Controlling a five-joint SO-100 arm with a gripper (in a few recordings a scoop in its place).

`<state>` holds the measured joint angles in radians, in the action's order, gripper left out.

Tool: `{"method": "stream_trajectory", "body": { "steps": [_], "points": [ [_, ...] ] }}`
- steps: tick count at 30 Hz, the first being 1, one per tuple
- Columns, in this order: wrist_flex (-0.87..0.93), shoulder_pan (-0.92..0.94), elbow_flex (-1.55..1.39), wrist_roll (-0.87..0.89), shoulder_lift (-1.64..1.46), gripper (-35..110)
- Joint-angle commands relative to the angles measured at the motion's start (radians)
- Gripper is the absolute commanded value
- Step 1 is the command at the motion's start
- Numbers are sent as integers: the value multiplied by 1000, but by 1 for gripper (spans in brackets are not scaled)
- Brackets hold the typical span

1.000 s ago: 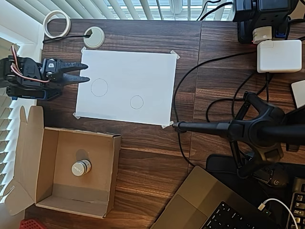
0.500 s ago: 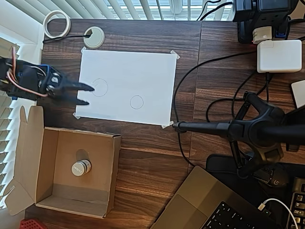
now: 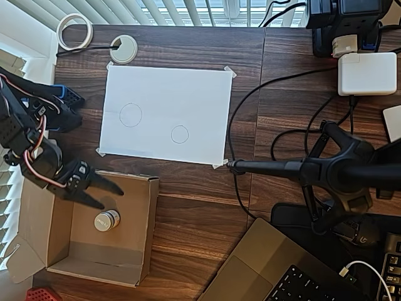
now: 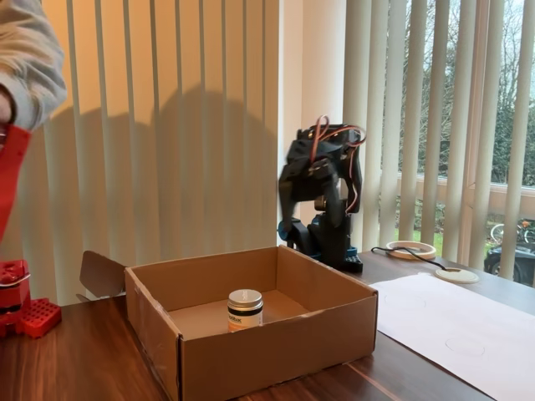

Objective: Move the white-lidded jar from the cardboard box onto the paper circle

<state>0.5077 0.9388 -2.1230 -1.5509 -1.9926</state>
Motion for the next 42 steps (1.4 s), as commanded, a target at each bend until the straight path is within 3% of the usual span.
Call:
{"method": "stream_trajectory", "body": {
  "steps": [1,10,22,42],
  "points": [
    [-81,133,173,-158,156,36],
    [-161,193,385,-272,485,46],
    [-170,196,379,-388,594,48],
    [-110,158,350,-393,623,48]
  ]
}}
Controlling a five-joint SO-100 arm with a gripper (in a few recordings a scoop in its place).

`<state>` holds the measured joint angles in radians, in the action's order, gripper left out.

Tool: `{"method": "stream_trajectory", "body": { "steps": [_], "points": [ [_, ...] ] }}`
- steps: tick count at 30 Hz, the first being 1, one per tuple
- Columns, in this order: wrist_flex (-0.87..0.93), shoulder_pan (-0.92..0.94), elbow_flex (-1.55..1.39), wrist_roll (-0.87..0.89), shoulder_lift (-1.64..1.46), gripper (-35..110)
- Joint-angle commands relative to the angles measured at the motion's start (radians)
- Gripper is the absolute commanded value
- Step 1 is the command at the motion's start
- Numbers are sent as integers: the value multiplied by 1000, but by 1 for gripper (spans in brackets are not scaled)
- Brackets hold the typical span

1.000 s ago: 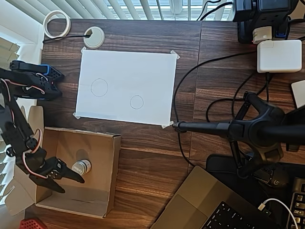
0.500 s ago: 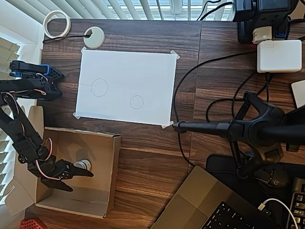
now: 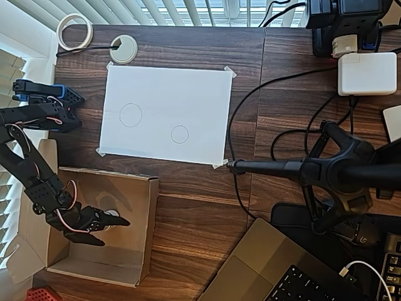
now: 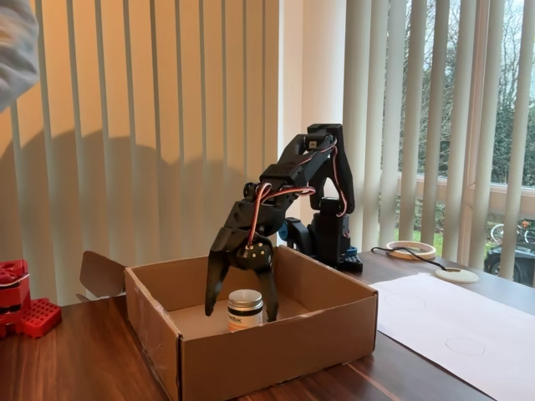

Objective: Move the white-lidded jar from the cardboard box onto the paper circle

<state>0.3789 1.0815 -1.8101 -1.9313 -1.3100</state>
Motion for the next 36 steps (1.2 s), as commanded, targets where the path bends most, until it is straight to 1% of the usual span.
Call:
{"method": "stream_trajectory", "body": {
  "steps": [1,9,21,36],
  "points": [
    [23,15,34,-14,-61,47],
    [74,20,32,-51,-72,47],
    [97,37,26,-114,-72,45],
    [140,34,9,-133,-74,43]
  ]
}}
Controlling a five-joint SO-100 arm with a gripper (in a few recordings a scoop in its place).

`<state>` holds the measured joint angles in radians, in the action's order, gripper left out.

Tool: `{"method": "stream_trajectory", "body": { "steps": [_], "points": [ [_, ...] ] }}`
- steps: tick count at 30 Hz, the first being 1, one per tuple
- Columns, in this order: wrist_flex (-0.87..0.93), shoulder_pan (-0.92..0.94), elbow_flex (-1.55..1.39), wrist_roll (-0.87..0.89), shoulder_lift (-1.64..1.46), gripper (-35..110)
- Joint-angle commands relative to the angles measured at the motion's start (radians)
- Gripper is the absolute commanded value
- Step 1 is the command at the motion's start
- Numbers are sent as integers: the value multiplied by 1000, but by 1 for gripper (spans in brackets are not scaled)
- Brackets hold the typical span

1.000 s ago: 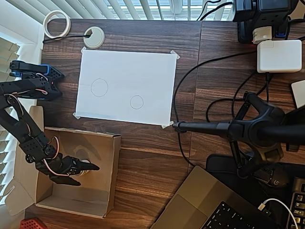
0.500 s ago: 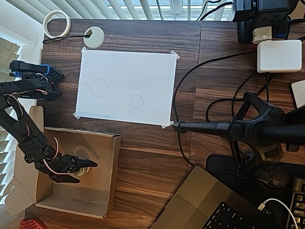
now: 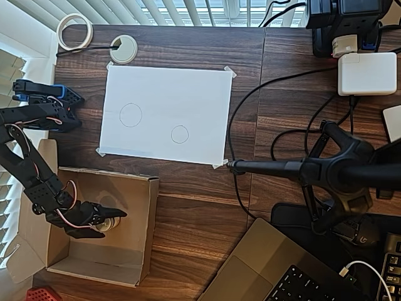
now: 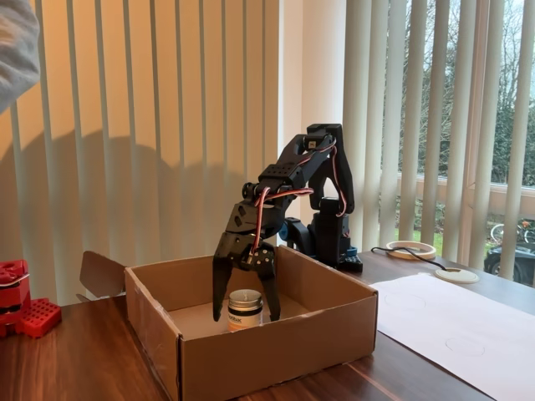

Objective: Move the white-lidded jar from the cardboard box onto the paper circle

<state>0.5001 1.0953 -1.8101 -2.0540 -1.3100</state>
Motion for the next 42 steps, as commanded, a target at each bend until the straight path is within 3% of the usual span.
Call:
{"method": "stream_trajectory", "body": {
  "steps": [1,15,33,42],
  "points": [
    [18,20,8,-12,-74,43],
    [40,20,-2,-21,-77,38],
    [43,15,-8,-14,-78,22],
    [52,-26,49,63,-189,16]
  ]
}}
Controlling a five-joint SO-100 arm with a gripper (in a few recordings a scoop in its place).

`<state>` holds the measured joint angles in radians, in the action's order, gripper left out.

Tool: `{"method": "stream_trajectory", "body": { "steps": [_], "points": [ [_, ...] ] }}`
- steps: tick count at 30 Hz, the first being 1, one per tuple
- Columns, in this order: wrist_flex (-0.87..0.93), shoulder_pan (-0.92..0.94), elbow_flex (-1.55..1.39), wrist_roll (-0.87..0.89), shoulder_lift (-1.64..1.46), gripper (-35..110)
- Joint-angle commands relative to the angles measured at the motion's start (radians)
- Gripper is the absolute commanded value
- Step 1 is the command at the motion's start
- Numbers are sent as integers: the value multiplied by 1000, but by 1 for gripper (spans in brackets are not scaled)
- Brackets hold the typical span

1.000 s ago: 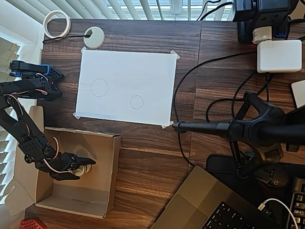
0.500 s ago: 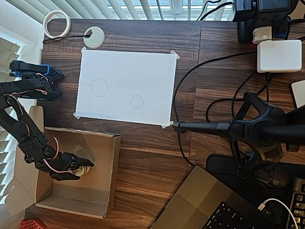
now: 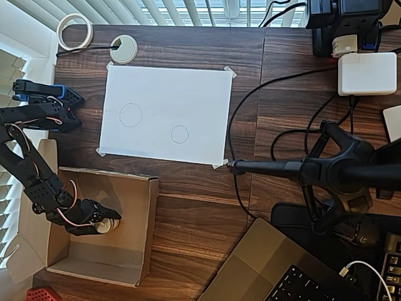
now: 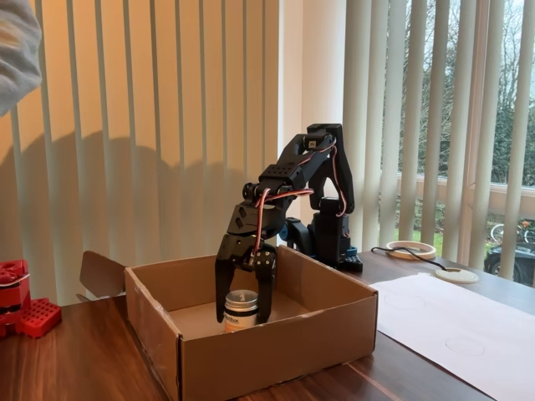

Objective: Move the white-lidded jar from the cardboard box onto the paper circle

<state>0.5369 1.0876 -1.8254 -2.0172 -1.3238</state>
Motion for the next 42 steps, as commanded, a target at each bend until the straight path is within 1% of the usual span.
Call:
{"method": "stream_trajectory", "body": {
  "steps": [1,11,16,22,30,37,42],
  "points": [
    [17,-25,75,35,-196,16],
    [17,-86,170,75,-371,11],
    [15,-166,204,101,-480,8],
    [14,-345,195,161,-598,7],
    [14,-624,18,166,-704,10],
    [-34,-828,-160,138,-719,9],
    [-95,-933,-229,127,-657,9]
  ]
}}
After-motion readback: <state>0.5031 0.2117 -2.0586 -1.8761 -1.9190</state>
